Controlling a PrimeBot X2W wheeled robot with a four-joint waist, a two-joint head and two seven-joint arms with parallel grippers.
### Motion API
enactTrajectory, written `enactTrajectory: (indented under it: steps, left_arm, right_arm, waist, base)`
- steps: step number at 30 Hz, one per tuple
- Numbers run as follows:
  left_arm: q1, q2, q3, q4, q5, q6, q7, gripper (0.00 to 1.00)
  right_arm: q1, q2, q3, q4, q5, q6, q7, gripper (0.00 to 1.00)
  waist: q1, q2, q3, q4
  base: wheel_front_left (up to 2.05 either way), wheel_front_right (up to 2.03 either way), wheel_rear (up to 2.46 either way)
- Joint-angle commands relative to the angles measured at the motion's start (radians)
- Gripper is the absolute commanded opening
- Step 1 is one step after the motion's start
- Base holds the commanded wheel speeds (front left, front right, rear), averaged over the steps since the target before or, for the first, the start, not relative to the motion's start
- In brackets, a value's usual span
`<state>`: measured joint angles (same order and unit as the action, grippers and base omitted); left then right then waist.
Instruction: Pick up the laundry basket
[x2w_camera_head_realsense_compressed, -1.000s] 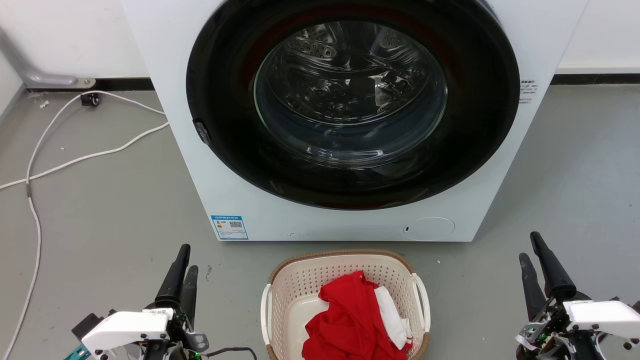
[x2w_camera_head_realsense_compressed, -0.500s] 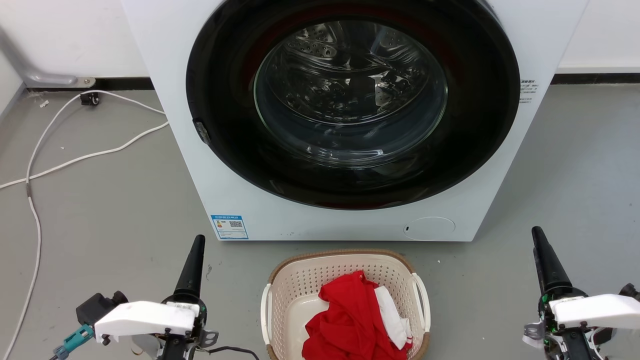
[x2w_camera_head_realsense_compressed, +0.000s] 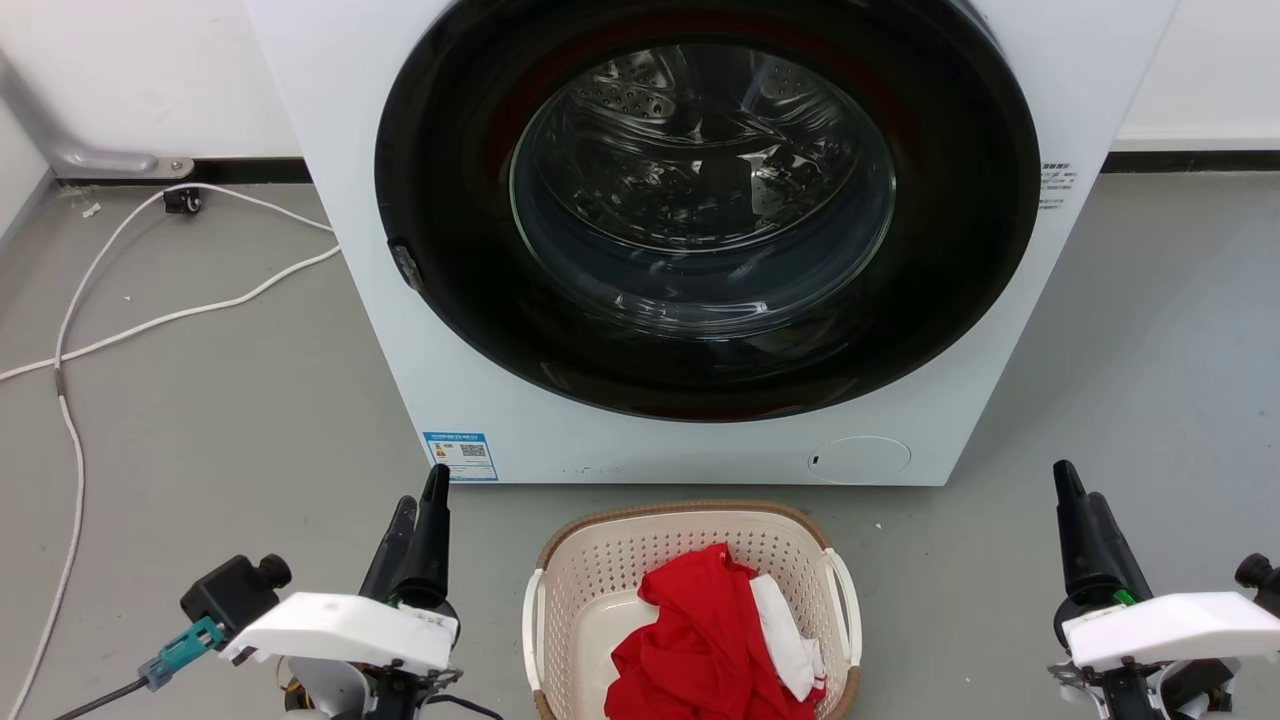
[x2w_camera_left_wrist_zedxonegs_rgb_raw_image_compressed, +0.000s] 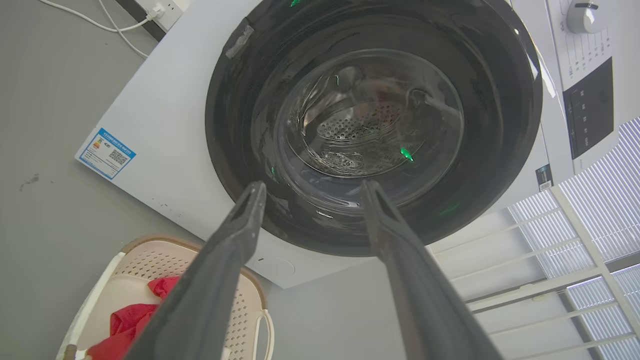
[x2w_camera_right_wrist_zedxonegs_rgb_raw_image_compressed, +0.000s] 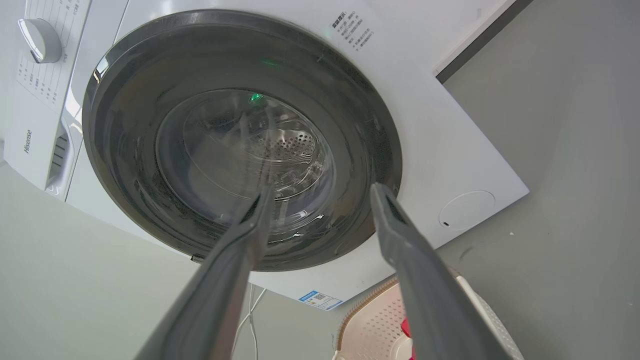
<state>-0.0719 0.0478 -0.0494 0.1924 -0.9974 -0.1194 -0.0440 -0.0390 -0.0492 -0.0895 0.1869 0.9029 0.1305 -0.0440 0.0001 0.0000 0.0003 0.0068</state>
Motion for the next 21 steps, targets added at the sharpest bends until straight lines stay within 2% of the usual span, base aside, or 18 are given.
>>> enactTrajectory:
  steps: [1, 10, 21]
  left_arm:
    - [-0.017, 0.003, -0.007, -0.018, 0.043, 0.001, -0.01, 1.0]
    - [-0.012, 0.008, -0.043, -0.035, 0.218, 0.015, -0.041, 1.0]
    - [-0.015, 0.015, -0.085, -0.039, 0.371, 0.03, -0.074, 1.0]
  right_arm:
    - [-0.008, -0.002, 0.002, -0.018, -0.047, 0.0, -0.009, 1.0]
    - [-0.004, -0.002, 0.018, -0.027, -0.225, 0.0, -0.033, 1.0]
    - [0.005, -0.002, 0.029, -0.036, -0.403, 0.0, -0.04, 1.0]
  waist:
    - [0.0, 0.0, 0.0, 0.0]
    - [0.0, 0.0, -0.001, 0.003]
    - [0.0, 0.0, -0.001, 0.005]
  base:
    - [0.0, 0.0, 0.0]
    - [0.0, 0.0, 0.0]
    - [0.0, 0.0, 0.0]
